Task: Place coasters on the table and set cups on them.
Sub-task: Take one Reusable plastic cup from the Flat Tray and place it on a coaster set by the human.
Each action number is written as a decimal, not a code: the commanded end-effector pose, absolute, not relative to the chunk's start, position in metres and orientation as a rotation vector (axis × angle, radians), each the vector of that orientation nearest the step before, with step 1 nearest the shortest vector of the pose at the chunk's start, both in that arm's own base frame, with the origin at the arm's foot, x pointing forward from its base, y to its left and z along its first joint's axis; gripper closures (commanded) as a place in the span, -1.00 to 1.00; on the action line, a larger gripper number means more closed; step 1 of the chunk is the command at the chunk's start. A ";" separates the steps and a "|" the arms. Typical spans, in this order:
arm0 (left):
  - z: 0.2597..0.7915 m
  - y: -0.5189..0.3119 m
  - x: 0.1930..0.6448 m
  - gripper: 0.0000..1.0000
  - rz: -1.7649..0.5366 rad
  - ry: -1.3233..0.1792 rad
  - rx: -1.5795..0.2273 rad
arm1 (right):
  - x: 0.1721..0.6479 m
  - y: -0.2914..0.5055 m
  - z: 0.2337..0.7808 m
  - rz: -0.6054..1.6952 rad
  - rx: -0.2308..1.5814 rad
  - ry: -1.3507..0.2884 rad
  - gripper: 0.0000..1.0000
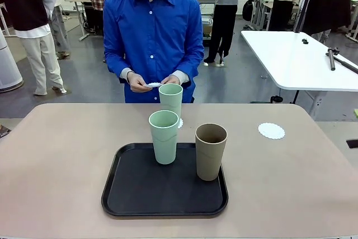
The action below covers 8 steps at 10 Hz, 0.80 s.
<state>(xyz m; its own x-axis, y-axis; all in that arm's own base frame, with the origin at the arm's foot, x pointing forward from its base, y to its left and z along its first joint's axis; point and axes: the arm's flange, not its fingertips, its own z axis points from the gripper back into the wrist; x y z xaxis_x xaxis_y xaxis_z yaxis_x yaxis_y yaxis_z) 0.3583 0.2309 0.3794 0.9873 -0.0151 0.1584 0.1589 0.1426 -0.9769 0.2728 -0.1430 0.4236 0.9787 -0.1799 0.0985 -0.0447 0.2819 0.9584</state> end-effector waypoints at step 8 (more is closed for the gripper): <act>0.380 0.232 0.358 -1.00 -0.124 -0.125 -1.423 | 0.367 0.016 0.503 0.786 0.514 -0.265 -1.00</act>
